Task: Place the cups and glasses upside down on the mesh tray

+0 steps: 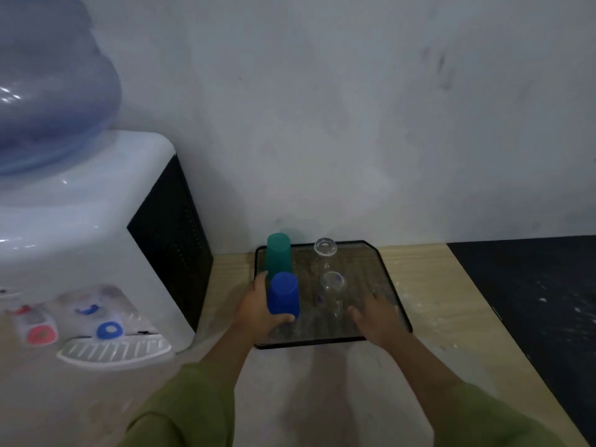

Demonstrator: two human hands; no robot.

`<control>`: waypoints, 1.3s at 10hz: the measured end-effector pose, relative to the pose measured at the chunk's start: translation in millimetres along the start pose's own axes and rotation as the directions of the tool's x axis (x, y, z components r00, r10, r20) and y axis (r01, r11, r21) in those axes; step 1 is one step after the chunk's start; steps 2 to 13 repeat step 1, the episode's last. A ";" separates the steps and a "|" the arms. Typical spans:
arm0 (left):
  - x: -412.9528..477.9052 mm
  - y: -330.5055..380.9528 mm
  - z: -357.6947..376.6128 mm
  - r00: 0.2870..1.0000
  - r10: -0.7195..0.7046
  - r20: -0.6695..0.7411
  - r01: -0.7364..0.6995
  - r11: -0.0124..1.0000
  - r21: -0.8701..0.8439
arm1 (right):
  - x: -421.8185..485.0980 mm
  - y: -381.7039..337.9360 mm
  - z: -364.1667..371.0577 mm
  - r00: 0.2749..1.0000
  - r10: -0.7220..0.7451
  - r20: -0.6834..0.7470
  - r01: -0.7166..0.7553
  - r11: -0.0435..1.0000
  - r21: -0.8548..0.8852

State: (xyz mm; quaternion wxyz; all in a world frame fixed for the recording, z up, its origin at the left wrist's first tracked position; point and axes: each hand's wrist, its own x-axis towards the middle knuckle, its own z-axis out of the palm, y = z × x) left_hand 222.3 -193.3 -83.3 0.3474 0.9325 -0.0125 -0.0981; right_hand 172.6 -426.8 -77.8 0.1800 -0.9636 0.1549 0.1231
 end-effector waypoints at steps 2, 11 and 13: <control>-5.0 8.4 -28.5 0.996 0.089 -0.001 -0.089 0.993 0.076 | 1.5 -13.2 -23.2 0.996 -0.054 -0.073 0.057 0.998 0.037; -5.0 8.4 -28.5 0.996 0.089 -0.001 -0.089 0.993 0.076 | 1.5 -13.2 -23.2 0.996 -0.054 -0.073 0.057 0.998 0.037; -5.0 8.4 -28.5 0.996 0.089 -0.001 -0.089 0.993 0.076 | 1.5 -13.2 -23.2 0.996 -0.054 -0.073 0.057 0.998 0.037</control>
